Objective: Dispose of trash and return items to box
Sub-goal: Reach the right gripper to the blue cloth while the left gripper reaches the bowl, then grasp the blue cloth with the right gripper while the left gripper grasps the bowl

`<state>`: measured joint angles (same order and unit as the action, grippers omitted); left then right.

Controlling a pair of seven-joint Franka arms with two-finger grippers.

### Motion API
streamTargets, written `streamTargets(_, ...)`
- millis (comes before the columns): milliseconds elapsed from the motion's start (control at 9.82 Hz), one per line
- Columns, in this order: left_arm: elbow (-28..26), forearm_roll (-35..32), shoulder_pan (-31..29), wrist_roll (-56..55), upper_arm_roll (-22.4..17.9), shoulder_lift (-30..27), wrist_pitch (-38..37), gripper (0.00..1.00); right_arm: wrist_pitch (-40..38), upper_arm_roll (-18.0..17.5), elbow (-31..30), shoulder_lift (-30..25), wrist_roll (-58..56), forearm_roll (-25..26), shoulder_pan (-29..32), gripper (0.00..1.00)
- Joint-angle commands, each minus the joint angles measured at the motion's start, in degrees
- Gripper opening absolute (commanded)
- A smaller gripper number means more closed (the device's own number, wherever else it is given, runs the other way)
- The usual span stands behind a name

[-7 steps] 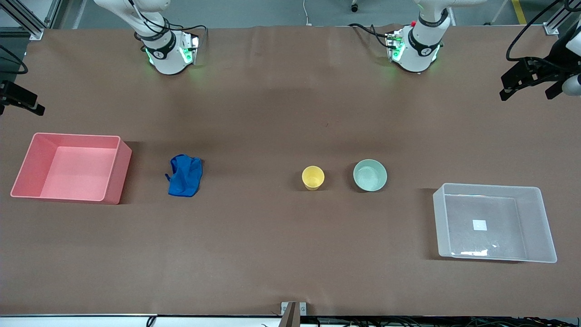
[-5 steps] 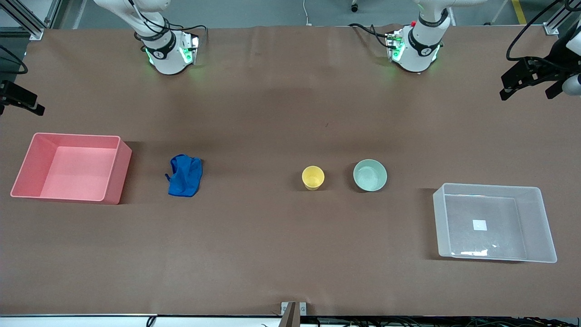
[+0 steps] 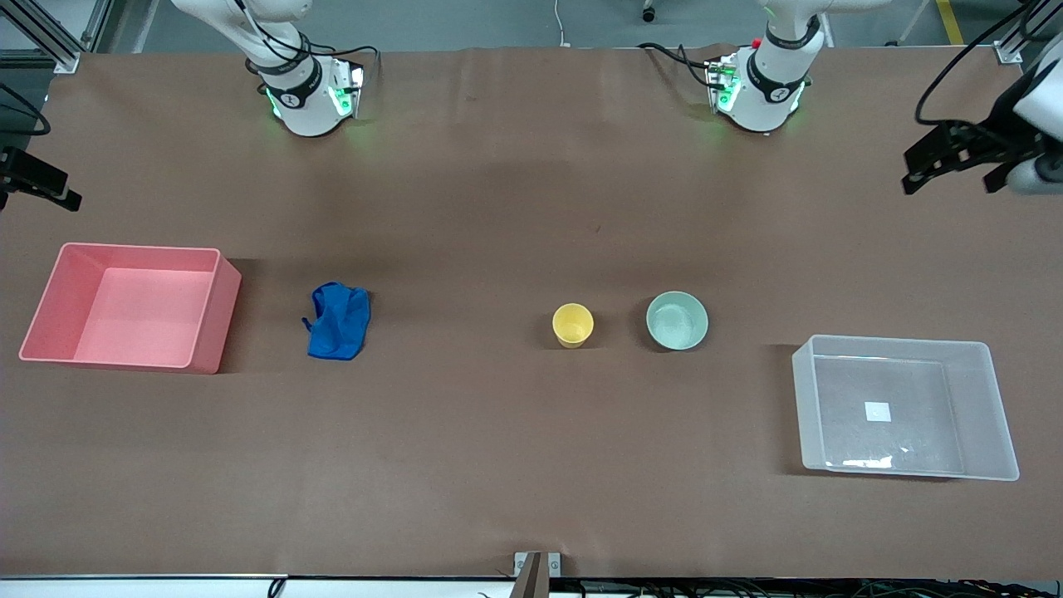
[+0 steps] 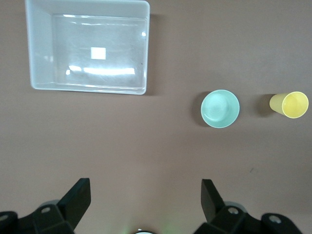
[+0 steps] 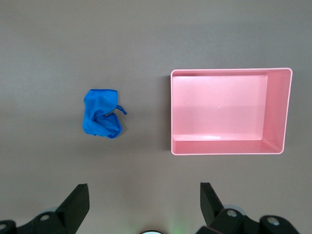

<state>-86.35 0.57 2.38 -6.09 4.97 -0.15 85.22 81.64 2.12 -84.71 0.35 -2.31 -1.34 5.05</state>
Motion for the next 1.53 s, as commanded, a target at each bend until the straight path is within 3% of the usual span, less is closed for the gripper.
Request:
streamTargets(0,-5.8,0.83,1.39,-4.77,1.61,4.18,7.71,1.0,2.27,-1.15,-1.86,-0.27,8.51,-0.06,-3.44,1.0)
streamTargets(102,-10.28,0.92,1.48,-8.55,3.36,5.24,13.85,1.0,7.51,-1.33,-6.65,0.35,11.08,0.03,-5.38,1.0)
streamTargets(407,-19.61,0.31,1.57,-15.77,7.14,11.99,29.67,1.0,26.67,-8.25,-22.3,4.02,20.92,0.81,-6.54,1.0)
streamTargets(713,-27.36,-0.22,3.06,-19.66,7.59,20.07,47.79,1.0,47.48,-9.15,-34.86,11.41,23.65,2.92,-8.64,1.0)
streamTargets(917,-30.09,-0.57,2.89,-19.83,7.59,24.12,55.02,0.99,55.96,-9.15,-38.24,15.89,24.11,3.71,-9.44,1.0)
streamTargets(1222,-32.9,-0.57,3.76,-20.36,7.59,25.46,55.49,0.86,61.42,-9.15,-39.3,21.43,24.2,3.81,-10.58,0.94)
streamTargets(1324,-33.61,-0.57,3.77,-20.54,7.59,25.72,55.49,0.73,62.31,-9.15,-39.92,21.71,24.11,3.81,-10.5,0.74)
streamTargets(1426,-33.53,-0.57,3.85,-21.67,7.59,27.12,55.57,0.57,62.32,-9.15,-39.83,21.8,24.11,3.81,-10.41,0.38)
